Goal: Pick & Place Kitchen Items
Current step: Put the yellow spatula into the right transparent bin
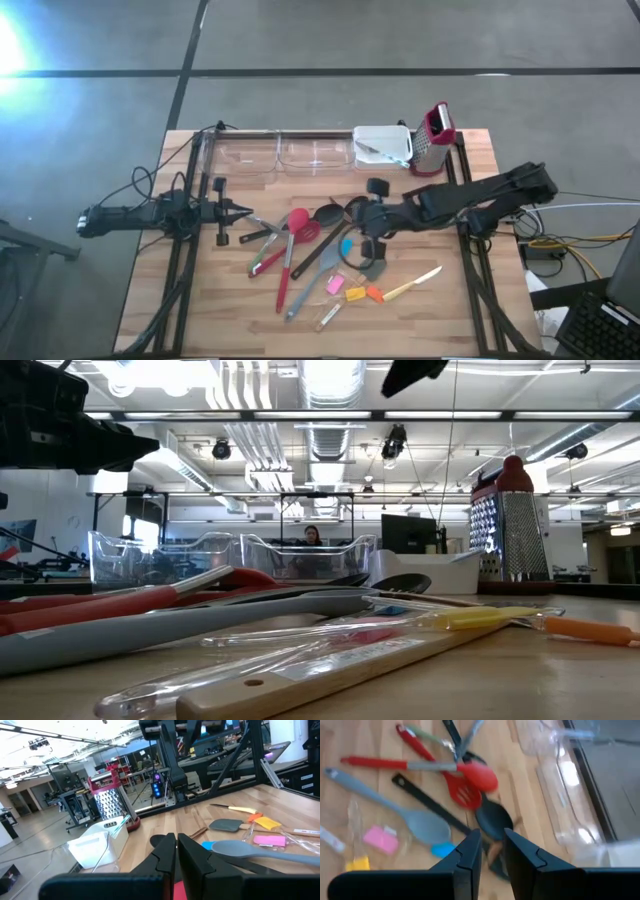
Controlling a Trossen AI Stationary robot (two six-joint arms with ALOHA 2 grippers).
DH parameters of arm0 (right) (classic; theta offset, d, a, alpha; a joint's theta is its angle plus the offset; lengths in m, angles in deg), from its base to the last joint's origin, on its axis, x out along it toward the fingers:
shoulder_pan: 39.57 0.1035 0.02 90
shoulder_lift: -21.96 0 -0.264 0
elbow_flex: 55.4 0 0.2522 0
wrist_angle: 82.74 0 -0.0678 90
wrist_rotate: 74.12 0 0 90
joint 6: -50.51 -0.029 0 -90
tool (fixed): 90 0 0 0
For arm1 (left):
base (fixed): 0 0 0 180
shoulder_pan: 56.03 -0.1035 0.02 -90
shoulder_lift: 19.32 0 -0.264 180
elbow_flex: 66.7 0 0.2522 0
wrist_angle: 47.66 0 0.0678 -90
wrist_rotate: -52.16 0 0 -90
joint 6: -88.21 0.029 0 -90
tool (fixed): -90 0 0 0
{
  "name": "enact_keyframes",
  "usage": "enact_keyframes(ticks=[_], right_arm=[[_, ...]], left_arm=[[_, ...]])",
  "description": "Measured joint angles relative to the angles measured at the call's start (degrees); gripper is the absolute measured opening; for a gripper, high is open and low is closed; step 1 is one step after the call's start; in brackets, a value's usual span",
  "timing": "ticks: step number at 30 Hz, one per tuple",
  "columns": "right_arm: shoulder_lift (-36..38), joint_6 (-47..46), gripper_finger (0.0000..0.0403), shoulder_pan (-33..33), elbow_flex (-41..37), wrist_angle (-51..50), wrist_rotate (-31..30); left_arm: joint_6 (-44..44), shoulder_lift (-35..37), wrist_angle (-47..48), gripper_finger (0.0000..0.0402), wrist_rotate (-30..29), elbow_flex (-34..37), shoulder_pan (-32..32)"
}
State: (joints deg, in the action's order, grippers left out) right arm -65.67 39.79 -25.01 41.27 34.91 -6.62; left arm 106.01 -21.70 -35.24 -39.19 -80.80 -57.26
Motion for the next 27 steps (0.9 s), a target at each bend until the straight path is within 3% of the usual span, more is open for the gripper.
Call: enact_keyframes(ticks=[4,13,27], right_arm=[[-3.5,1.2,0.0080,0.1,0.0,1.0,0.3],[-8.2,1.3,0.0063,3.0,0.0,-1.2,8.9],[-12.4,-5.0,0.0073,9.7,-0.1,1.9,9.3]], left_arm=[[0.0,-0.6,0.0,0.0023,0.0,0.0,0.0],[0.0,-1.0,0.0,0.0023,0.0,0.0,0.0],[0.0,-1.2,0.0,0.0023,0.0,0.0,0.0]])
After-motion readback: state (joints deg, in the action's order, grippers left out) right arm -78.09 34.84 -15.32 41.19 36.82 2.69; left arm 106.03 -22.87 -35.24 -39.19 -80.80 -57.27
